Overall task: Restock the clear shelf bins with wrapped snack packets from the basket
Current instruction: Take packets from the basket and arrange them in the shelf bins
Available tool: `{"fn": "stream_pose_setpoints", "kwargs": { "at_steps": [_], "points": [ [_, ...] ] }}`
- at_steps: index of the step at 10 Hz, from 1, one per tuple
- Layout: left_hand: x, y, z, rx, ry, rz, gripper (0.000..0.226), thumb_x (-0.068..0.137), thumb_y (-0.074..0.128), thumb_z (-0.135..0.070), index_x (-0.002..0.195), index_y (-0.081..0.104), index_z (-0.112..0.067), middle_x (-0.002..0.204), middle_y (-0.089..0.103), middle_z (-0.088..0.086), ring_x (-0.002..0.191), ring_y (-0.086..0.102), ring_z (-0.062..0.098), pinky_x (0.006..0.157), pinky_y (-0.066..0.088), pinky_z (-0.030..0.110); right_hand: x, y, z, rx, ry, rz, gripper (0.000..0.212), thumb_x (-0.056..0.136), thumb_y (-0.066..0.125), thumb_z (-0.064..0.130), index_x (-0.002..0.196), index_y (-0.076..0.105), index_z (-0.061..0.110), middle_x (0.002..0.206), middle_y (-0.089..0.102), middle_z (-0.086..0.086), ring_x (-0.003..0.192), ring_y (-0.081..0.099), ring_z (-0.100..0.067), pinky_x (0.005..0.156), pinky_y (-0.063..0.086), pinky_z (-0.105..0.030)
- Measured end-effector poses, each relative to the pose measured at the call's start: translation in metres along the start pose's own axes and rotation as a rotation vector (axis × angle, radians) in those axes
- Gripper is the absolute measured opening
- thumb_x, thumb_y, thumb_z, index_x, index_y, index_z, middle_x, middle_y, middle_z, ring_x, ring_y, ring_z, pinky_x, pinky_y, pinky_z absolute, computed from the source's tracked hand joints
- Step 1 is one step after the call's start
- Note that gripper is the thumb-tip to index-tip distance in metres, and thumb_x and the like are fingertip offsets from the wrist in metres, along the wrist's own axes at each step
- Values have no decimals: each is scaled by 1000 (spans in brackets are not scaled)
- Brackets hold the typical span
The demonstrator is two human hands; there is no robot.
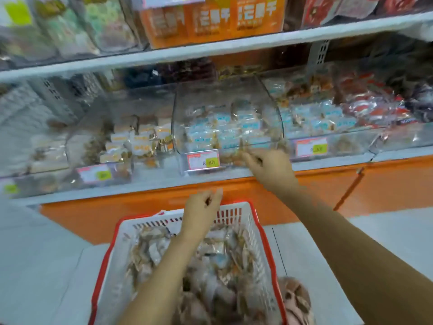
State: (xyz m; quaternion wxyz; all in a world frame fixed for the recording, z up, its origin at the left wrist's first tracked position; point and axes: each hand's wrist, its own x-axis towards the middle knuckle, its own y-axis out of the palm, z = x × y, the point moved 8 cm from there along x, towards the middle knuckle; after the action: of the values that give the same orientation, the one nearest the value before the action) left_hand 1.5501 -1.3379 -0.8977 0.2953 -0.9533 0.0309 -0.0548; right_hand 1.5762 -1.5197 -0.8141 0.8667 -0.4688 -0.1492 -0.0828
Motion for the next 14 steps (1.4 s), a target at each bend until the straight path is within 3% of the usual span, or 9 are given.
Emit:
{"fn": "stream_pose_setpoints", "kwargs": {
  "at_steps": [2,3,4,6,7,8,10,12,14],
  "points": [
    [-80,53,141,320,-354,445,19,92,57,-24,76,56,-13,75,56,7,67,54,17,65,47,28,-121,137,-38,-343,42,751,33,96,48,38,114,61,13,119,59,-8,108,58,-25,90,49,-36],
    [-113,68,169,664,-179,608,42,87,55,-20,128,54,-15,129,51,8,121,47,25,103,38,36,-165,154,-73,-397,132,911,53,95,50,27,144,37,10,156,19,-9,141,28,-29,112,33,-43],
    [-121,69,164,856,-12,649,64,87,56,-28,147,33,-23,147,34,9,133,32,29,109,31,40,-177,156,-75,-402,112,973,57,97,48,24,149,29,11,161,1,-3,147,11,-26,117,22,-40],
    [-93,54,130,525,-87,622,7,84,66,-5,88,70,-9,102,66,4,99,61,18,96,47,35,-175,145,-61,-358,62,870,32,97,49,27,125,60,13,142,48,-5,144,24,-18,112,32,-35],
    [-83,36,89,473,17,555,4,88,65,-12,89,68,-10,107,67,0,94,61,12,93,47,30,-158,131,-56,-101,222,685,24,96,54,30,108,67,15,116,65,-3,105,60,-17,91,48,-31],
    [-67,1,21,373,300,210,2,89,65,-18,90,65,-18,95,68,-7,82,59,5,83,51,30,-157,130,-55,598,677,693,39,92,57,43,99,66,6,102,66,-13,87,63,-23,84,53,-34],
    [-59,-34,-48,37,573,-104,18,85,63,2,85,60,-17,105,59,-11,106,55,-2,90,43,13,-110,85,-21,1412,721,492,37,81,59,33,106,61,6,94,73,-11,82,72,-17,72,59,-24],
    [-33,-33,-65,-391,286,-198,28,86,55,9,81,61,-18,106,62,-9,98,62,3,82,52,22,-73,25,-24,1304,519,371,44,77,65,17,117,58,-1,110,69,-19,93,69,-20,85,55,-28],
    [12,-14,-104,-632,158,-85,21,85,65,3,88,56,-17,101,67,-17,86,64,-4,69,52,15,-53,-23,-21,1011,450,426,31,76,72,17,105,64,10,95,73,-11,81,70,-14,71,56,-19]
  ]
}}
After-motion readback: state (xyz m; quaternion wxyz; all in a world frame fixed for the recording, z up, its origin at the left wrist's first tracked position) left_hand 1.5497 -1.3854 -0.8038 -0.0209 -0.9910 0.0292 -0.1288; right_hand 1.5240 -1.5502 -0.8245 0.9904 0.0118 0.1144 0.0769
